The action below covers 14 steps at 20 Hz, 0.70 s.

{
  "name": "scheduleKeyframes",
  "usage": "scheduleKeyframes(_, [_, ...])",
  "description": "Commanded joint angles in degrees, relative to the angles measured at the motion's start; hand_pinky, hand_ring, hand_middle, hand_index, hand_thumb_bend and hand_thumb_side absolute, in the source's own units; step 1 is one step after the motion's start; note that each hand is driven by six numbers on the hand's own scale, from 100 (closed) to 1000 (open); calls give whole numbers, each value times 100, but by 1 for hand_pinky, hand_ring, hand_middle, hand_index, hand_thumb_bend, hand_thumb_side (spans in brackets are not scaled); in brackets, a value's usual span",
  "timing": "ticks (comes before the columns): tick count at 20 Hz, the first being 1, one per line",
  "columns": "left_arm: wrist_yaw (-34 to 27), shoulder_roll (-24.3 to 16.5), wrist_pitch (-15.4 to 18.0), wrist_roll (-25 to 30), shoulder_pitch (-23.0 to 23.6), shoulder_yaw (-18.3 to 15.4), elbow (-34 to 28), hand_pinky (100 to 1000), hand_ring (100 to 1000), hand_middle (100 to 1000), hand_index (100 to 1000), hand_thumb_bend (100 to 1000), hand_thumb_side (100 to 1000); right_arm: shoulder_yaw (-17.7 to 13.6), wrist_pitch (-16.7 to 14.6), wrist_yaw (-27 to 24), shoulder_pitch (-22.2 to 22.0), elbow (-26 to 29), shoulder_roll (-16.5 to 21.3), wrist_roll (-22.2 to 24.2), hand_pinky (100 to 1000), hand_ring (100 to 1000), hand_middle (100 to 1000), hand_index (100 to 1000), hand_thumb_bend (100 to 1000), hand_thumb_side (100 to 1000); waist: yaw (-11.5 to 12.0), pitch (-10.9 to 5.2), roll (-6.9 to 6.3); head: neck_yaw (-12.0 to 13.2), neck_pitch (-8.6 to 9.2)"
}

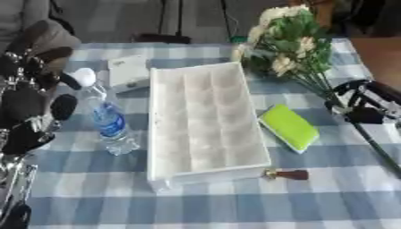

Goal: Pick up objects on the table and place them in the box.

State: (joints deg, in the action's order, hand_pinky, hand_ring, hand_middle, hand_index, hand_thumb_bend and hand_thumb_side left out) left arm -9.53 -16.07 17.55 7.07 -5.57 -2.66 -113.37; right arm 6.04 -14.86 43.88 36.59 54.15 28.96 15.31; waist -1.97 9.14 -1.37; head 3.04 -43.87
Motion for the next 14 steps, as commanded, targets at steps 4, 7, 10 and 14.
scheduleKeyframes(4, [4,-72,5,18,-62,13,-122,480,805,950,938,664,328,-35,-13,218,124,-86,181,-16,503,576,730,854,287,629,-8,-54,-1,3,-25])
scheduleKeyframes(7, [4,-71,5,20,-54,15,-122,479,805,950,937,662,330,-29,-22,341,134,-148,185,-37,494,574,732,856,302,620,-11,-53,-5,1,-25])
scheduleKeyframes(10, [4,-67,2,19,-54,17,-122,480,806,950,938,661,330,-32,-40,457,141,-203,174,-62,463,555,728,854,294,570,-10,-53,-6,-1,-25])
scheduleKeyframes(14, [-2,-63,0,24,-54,24,-122,479,806,951,938,657,335,-47,0,534,147,-324,150,-56,356,486,694,828,164,120,-11,-53,-9,-4,-25])
